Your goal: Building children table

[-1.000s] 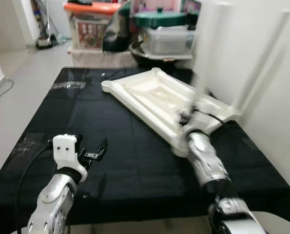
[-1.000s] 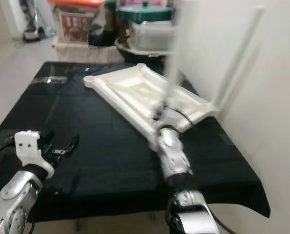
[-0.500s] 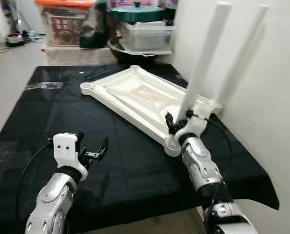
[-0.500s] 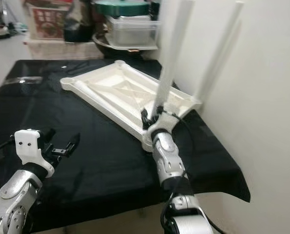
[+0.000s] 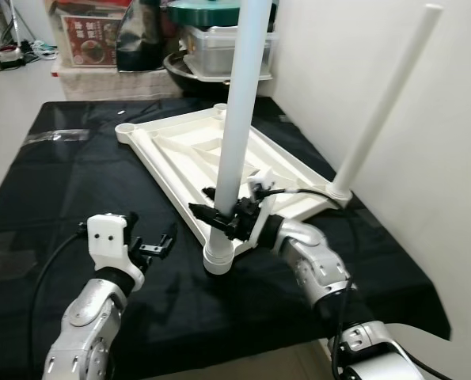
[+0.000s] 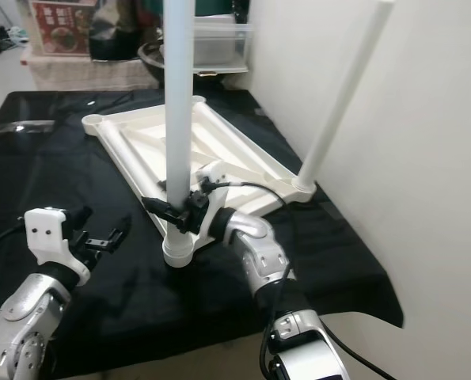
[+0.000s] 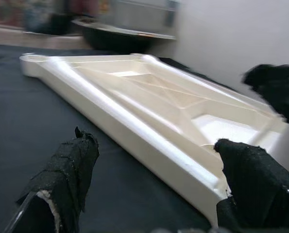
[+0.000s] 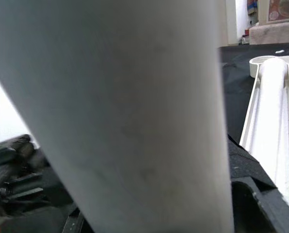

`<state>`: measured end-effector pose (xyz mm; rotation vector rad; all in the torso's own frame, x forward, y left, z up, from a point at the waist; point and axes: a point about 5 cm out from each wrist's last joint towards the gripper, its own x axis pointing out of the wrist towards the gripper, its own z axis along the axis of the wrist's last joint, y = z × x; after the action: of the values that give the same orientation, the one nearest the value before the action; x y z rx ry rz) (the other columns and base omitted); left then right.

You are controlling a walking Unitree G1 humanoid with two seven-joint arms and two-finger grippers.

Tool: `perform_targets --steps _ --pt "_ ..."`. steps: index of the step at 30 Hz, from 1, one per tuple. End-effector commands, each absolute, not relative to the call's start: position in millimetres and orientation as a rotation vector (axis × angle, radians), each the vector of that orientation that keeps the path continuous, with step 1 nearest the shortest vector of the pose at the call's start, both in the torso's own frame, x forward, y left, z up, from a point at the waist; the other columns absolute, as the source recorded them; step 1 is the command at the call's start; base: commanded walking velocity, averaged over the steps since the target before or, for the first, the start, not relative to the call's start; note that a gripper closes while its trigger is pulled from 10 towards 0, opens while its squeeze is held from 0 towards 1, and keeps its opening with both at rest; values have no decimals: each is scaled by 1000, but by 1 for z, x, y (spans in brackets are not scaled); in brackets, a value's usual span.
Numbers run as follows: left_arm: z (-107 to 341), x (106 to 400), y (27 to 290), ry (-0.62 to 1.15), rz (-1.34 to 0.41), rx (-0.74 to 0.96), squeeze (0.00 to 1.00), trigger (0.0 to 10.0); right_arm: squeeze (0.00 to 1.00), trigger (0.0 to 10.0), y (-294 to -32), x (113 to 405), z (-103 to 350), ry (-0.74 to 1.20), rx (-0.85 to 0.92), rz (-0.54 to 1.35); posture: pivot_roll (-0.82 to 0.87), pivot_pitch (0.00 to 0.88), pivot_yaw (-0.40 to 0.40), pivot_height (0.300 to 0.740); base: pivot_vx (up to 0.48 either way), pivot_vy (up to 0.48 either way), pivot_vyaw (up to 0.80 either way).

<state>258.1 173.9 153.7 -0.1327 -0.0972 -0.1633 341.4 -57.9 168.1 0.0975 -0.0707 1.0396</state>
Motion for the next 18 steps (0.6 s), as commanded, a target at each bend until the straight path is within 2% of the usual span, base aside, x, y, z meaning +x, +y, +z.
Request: perform_targets --steps 1,3,4,6,7,8,10,11,12,13,15,16,17,18 --pt "153 257 173 -91 -164 -134 0 10000 0 0 -59 343 162 -54 120 1011 123 0 -118 740 0 0 0" --pt "153 257 173 -91 -164 -134 0 10000 0 0 -59 344 161 -58 120 1013 123 0 -118 740 0 0 0" --pt "153 256 173 -91 -166 -135 0 10000 0 0 -66 351 157 -38 94 888 113 0 -115 740 0 0 0" --pt "153 256 173 -91 -169 -137 0 10000 0 0 -93 369 146 49 80 482 112 0 -115 740 0 0 0" --pt "153 256 173 -91 -169 -137 0 10000 0 0 -93 369 146 49 80 482 112 0 -115 740 0 0 0" --pt "153 256 173 -91 -170 -138 0 10000 0 0 -100 371 144 73 75 389 112 0 -115 740 0 0 0" --pt "153 256 173 -91 -170 -138 0 10000 0 0 -100 371 144 73 75 389 112 0 -115 740 0 0 0" --pt "153 256 172 -91 -170 -138 0 10000 0 0 -132 372 132 149 68 96 100 0 -112 740 0 0 0" --pt "153 256 172 -91 -170 -138 0 10000 0 0 -132 372 132 149 68 96 100 0 -112 740 0 0 0" --pt "153 256 172 -92 -167 -137 0 10000 0 0 -155 364 122 199 47 -99 92 0 -110 740 0 0 0" --pt "153 256 172 -92 -167 -137 0 10000 0 0 -155 364 122 199 47 -99 92 0 -110 740 0 0 0" --pt "153 257 172 -92 -165 -136 0 10000 0 1176 -171 356 116 232 27 -234 90 0 -109 740 0 0 0" --pt "152 257 172 -92 -164 -136 0 10000 0 10000 -175 353 115 221 14 -257 83 0 -104 740 0 0 0" --pt "152 257 172 -92 -164 -136 0 10000 0 10000 -175 353 115 221 14 -257 83 0 -104 740 0 0 0"
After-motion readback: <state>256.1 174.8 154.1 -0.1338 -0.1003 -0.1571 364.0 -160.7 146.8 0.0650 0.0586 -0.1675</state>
